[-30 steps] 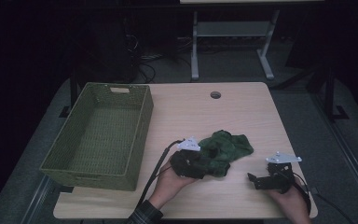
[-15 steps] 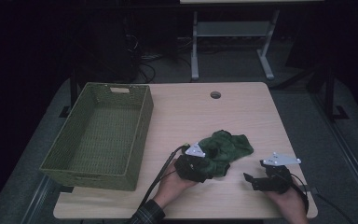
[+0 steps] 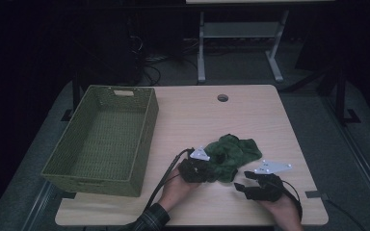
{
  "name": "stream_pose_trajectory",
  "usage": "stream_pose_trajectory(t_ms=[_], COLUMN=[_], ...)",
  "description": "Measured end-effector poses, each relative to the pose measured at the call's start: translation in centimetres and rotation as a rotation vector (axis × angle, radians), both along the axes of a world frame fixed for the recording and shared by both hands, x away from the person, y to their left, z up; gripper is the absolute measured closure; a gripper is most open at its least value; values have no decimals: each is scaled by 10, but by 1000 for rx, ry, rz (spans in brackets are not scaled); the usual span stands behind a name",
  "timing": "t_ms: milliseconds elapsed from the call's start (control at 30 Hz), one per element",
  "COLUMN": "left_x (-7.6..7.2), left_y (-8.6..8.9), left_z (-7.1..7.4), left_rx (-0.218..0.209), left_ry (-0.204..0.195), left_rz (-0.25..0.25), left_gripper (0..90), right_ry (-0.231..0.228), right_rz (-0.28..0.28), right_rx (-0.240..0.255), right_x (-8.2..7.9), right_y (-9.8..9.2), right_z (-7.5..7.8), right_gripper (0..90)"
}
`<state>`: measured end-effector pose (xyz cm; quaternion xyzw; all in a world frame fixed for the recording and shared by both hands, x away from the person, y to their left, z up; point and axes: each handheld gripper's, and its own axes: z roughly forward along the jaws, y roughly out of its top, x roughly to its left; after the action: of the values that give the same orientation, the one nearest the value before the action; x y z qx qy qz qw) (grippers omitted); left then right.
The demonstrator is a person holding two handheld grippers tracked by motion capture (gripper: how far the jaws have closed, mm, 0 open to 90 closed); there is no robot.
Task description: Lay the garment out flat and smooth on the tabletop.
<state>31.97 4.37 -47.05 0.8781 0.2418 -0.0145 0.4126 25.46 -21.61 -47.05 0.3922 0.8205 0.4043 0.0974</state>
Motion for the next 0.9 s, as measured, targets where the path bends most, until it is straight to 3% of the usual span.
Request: stream_pose_trajectory(t_ms=[133, 333, 400, 500, 600, 633, 900], left_x=[-1, -6, -6, -8, -8, -7, -3], left_y=[2, 7, 7, 12, 15, 20, 40], left_z=[1, 4, 6, 14, 17, 21, 39], left_rx=[-30, -76, -83, -117, -124, -149, -209], left_ry=[4, 13, 9, 12, 7, 18, 11], left_rz=[2, 6, 10, 18, 21, 26, 52], left_gripper=[842, 861, 862, 864, 864, 864, 864], right_ry=[21, 20, 17, 12, -3, -15, -25], right_rz=[24, 28, 28, 20, 19, 20, 8], right_rx=[48, 18, -15, -14, -19, -19, -17], right_x=[3, 8, 11, 13, 12, 11, 10], right_y=[10, 22, 25, 20, 18, 14, -2], right_z=[-2, -3, -2, -2, 1, 3, 10], right_gripper=[465, 578, 674, 812, 821, 828, 829])
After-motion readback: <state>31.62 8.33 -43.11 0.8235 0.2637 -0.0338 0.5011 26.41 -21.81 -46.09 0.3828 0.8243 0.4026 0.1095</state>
